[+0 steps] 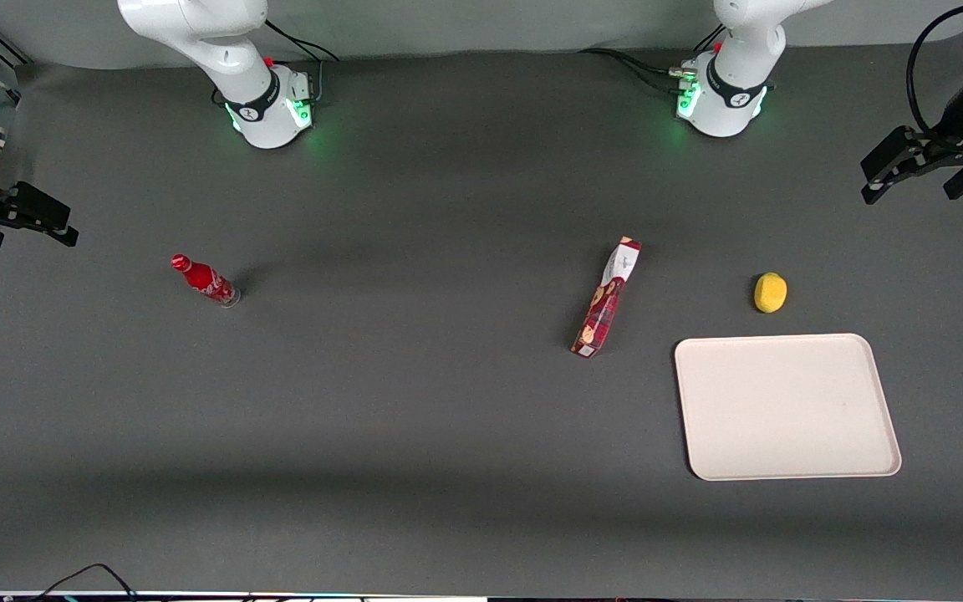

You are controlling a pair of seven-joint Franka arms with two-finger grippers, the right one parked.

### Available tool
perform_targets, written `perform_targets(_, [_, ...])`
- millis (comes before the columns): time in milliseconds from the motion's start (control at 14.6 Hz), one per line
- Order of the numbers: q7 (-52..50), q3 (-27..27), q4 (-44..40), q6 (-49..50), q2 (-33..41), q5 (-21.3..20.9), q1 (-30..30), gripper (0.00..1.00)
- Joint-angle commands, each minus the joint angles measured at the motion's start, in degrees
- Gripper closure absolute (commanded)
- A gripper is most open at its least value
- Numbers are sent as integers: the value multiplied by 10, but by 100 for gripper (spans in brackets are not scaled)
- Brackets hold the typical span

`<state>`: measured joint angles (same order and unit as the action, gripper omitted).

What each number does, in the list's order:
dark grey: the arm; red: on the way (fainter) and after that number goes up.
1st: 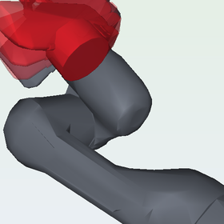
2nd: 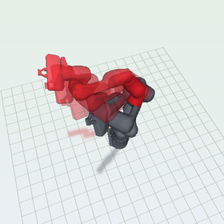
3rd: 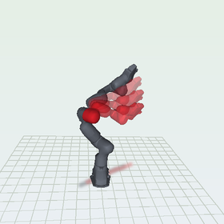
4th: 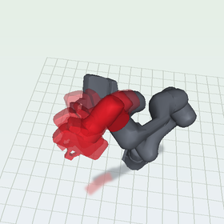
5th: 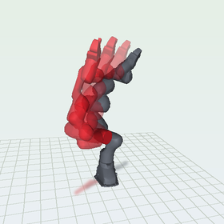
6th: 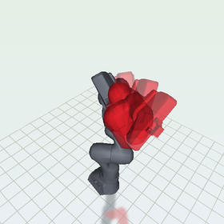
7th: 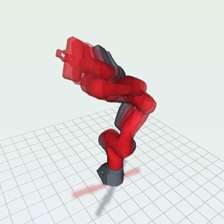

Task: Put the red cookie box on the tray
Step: 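Lower the open left gripper over the red plaid cookie box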

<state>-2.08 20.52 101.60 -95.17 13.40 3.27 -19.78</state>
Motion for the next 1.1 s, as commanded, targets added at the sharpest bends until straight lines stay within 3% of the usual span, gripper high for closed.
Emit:
perform_targets(0, [13,0,5,3,3,8,-4,0])
perform_targets(206, [25,6,9,4,-6,9,4,0])
perform_targets(412, [71,80,27,3,-28,8,10,0])
perform_targets(686, [56,160,86,-138,-101,9,32,0])
perform_targets(892, [54,172,116,-244,-176,-5,63,0])
perform_targets(1029, [52,172,116,-267,-223,-40,81,0])
